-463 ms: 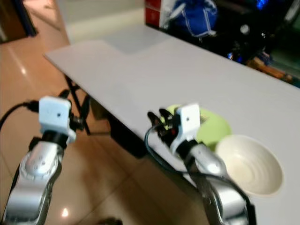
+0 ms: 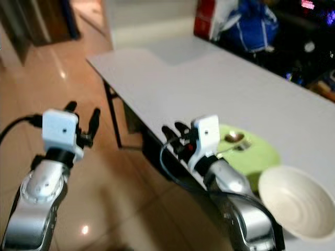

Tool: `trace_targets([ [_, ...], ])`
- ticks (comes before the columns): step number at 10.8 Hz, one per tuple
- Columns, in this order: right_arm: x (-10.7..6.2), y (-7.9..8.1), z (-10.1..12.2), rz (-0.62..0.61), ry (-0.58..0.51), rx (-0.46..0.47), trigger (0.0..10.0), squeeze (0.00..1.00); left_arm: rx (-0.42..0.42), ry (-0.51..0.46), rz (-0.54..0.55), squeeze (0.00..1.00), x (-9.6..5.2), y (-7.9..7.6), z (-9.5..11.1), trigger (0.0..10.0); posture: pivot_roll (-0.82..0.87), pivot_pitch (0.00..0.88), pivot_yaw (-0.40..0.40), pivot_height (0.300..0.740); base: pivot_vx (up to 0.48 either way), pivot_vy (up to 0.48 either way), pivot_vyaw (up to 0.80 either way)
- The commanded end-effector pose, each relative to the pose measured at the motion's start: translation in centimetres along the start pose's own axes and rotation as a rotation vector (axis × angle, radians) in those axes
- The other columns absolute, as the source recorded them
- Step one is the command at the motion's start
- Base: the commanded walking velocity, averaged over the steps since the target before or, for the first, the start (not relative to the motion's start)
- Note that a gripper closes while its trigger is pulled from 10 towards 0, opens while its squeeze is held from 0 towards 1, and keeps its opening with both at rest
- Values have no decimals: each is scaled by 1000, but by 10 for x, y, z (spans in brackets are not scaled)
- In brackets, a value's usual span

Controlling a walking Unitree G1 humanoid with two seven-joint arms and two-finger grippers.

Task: Setting the table

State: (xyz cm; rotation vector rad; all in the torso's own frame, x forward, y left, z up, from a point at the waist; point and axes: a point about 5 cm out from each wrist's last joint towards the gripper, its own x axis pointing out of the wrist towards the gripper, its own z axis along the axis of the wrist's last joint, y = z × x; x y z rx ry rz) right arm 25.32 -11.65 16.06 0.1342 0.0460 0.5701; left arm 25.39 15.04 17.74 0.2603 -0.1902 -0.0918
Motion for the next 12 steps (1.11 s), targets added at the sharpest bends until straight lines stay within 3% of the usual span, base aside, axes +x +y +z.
trace_targets([
  [1,2,-1,4,8,-11,-11,10000,0,-4,-16,-5,0,1,-1,3,10000,34,0,-49,740,364,0,800],
  [10,8,-2,7,34,-16,-32,10000,0,-4,-28,21,0,0,6,6,10000,62,0,-79,740,408,0,800],
  [12,11,2,8,49,-35,-20,10000,0,4,-28,17,0,-2,8,6,10000,61,0,-76,740,424,0,0],
])
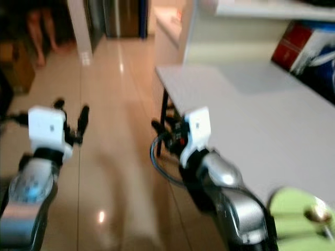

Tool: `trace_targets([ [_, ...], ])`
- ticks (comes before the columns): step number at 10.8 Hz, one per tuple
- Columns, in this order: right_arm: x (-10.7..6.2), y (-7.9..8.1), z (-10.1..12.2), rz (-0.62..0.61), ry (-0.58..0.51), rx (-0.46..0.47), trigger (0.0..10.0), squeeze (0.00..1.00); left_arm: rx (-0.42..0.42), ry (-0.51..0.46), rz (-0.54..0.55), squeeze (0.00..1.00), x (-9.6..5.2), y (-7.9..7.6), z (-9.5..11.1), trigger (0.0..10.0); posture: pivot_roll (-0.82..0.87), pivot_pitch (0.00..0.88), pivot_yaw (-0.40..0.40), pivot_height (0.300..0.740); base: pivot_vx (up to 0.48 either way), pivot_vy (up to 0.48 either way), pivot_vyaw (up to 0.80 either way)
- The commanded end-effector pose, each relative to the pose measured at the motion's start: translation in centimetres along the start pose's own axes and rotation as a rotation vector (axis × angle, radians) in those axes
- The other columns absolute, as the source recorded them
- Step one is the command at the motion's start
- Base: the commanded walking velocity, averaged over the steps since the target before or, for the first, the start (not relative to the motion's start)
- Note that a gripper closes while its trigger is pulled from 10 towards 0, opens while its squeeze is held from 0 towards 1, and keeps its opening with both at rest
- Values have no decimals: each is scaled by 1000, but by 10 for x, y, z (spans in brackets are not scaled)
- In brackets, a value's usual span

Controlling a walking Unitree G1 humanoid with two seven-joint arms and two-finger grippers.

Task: Setting the table

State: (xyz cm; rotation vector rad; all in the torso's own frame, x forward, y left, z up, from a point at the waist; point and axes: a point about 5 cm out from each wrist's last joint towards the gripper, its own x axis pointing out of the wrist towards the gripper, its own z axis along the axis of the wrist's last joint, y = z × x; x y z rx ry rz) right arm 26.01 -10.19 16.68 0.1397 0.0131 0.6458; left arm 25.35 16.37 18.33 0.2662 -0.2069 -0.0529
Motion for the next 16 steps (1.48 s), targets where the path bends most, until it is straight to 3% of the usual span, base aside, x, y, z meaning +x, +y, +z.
trace_targets([
  [1,-2,-7,5,-44,-19,-13,10000,0,-3,-18,-18,0,5,-2,2,10000,40,0,-62,740,424,0,0],
  [5,-4,-18,9,-124,-92,42,10000,0,8,-23,-27,0,6,1,2,10000,51,0,-36,740,424,0,0],
  [7,-2,-13,11,-99,-88,-10,10000,0,5,-24,-41,0,13,-4,1,10000,53,0,-38,740,424,0,0],
  [10,1,-8,10,-79,-98,3,10000,0,13,-20,-63,0,9,-6,2,10000,63,0,-43,740,425,0,800],
  [12,-2,-15,6,-136,-101,32,10000,0,24,-11,-64,0,6,-3,0,10000,74,0,-37,740,424,0,0],
  [14,0,-13,8,-134,-104,30,10000,0,31,-13,-72,0,11,-1,0,10000,59,0,-33,740,424,0,0],
  [16,-4,-16,5,-141,-90,25,10000,0,22,0,-79,0,4,-5,-1,10000,72,0,-39,740,428,0,0],
])
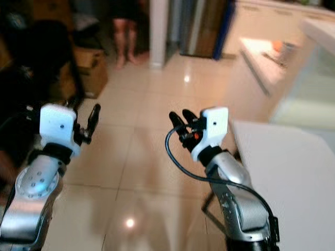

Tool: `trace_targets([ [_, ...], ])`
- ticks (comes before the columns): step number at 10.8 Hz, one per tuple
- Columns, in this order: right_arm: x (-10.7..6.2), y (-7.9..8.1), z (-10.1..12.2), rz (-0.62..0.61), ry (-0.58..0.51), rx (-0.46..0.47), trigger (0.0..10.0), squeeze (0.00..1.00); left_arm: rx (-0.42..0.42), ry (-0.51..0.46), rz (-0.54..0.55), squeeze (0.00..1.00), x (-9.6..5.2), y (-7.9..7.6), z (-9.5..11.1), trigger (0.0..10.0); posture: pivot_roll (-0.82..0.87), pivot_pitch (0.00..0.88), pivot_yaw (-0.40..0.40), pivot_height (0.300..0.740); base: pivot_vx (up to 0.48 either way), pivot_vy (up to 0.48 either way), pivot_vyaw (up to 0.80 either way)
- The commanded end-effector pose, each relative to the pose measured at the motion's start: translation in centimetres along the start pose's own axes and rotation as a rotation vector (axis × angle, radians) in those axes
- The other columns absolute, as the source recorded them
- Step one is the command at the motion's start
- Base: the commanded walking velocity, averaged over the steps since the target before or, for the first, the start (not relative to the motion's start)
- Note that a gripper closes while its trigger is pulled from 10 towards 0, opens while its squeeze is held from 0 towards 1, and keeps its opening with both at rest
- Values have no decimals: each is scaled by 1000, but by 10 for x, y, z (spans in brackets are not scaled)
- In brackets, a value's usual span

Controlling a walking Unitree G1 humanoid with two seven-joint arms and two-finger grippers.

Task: Setting the table

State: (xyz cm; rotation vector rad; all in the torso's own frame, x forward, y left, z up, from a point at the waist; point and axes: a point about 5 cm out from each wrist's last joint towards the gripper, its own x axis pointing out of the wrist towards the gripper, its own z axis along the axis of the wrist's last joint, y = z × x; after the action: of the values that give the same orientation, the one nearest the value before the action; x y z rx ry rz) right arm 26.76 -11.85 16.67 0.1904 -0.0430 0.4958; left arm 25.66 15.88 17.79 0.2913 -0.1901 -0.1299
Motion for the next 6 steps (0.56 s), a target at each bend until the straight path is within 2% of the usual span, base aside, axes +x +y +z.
trace_targets([
  [1,2,5,1,14,-4,-19,10000,0,6,11,6,0,0,2,-1,10000,60,0,-34,740,424,0,0],
  [4,1,-1,3,8,0,-14,10000,0,8,17,11,0,-2,2,-2,10000,81,0,-52,740,425,0,0],
  [6,8,7,1,29,-3,-8,10000,0,18,28,32,0,-4,10,-4,10000,73,0,-46,740,426,0,0],
])
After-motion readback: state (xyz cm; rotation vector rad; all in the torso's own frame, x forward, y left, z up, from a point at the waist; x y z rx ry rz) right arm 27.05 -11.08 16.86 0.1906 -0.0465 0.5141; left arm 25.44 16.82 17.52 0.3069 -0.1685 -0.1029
